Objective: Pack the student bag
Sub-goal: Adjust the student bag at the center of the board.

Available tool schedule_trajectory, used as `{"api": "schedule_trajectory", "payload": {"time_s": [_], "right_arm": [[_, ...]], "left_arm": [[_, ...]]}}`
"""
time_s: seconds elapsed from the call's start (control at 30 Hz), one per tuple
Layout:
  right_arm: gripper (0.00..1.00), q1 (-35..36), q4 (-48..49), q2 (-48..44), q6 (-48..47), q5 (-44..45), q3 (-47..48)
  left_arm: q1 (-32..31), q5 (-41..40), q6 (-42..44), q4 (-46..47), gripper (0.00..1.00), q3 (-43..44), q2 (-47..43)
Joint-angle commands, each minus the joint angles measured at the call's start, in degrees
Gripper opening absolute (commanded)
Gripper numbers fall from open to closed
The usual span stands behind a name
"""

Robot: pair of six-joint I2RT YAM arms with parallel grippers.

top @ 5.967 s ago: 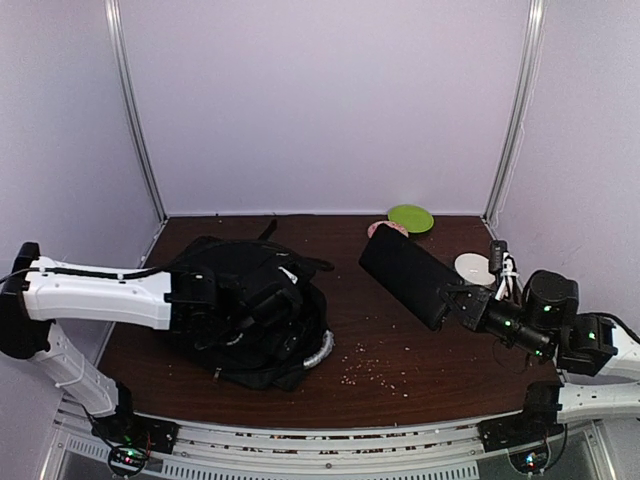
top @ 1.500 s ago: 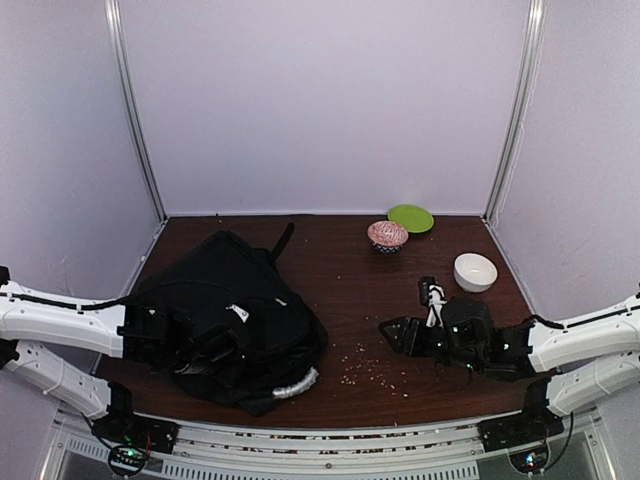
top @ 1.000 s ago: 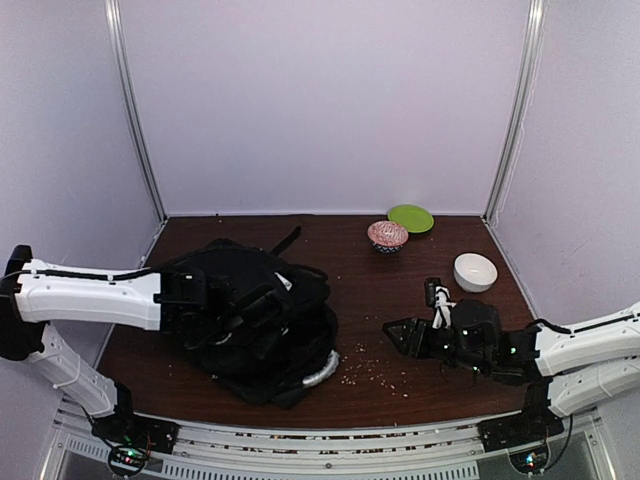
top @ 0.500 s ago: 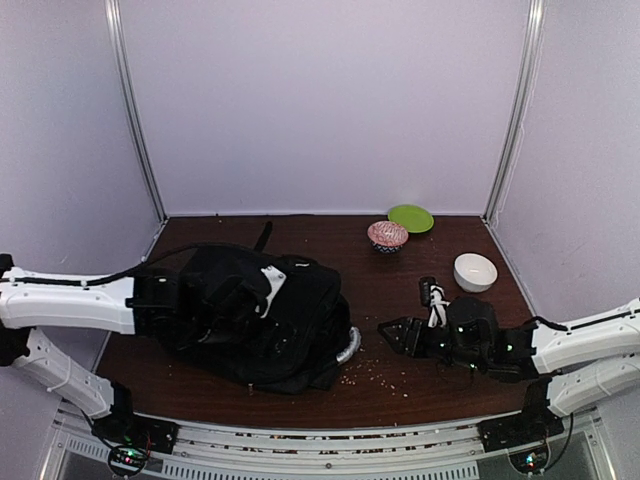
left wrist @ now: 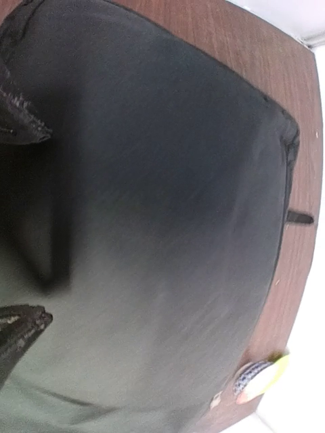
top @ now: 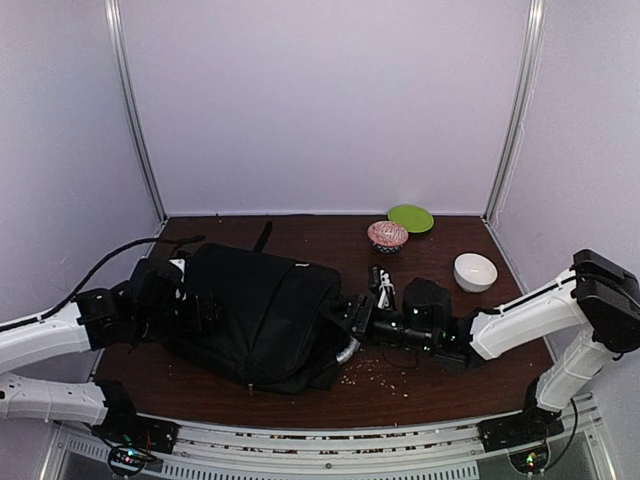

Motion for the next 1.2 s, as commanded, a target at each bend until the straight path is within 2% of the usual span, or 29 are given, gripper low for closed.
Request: {"api": "schedule_trajectory", "payload": {"time_s": [0.0,0.2,0.33,0.4,0.47,0.53,0.63,0.7,0.8,0.93,1.17], "right_arm": [[0.54,-1.1,9.8,4.3,6.2,-1.8,1.4],[0.2,-4.0,11.9,9.0,8.5,-0.8,-0.8],[0.07,-5.4,10.1,9.5,8.0,0.4,-2.4],[0.05,-5.9,6.8,8.6,7.3,1.3,-3.3],[0.05,-6.4,4.5,7.4,6.2,1.6,-4.5],[0.11,-6.6,1.5,4.8,4.6,2.0,-5.8],[0.34,-6.6,-7.1,-0.7,-0.4,2.2,-6.2],[0.41,-6.6,-16.9,-4.1,-4.3,4.4,-4.3],[0.43,-6.9,-27.9,-6.8,-10.1,8.4,0.6],[0.43,-7.5,-39.9,-2.3,-16.6,10.1,11.0],[0.4,-8.8,-44.3,7.0,-17.2,9.1,18.1]], "left_arm": [[5.8,4.3,0.3,6.9,0.79,-1.7,4.0],[10.0,7.1,-0.3,10.7,0.63,-3.2,11.0],[12.4,8.8,-0.8,12.7,0.53,-4.7,13.0],[13.3,9.2,-0.7,13.1,0.49,-5.0,13.6],[13.9,9.5,-0.4,13.4,0.45,-5.3,14.1],[14.6,10.0,-0.1,13.4,0.43,-5.2,14.7],[14.6,11.0,0.5,13.3,0.43,-5.1,14.2],[14.6,11.9,1.0,13.0,0.45,-4.7,12.9],[14.6,12.7,1.9,11.8,0.52,-4.1,9.8],[14.6,11.8,2.6,8.2,0.62,-3.2,4.8],[14.7,6.0,1.9,1.7,0.72,-4.8,-3.1]]}}
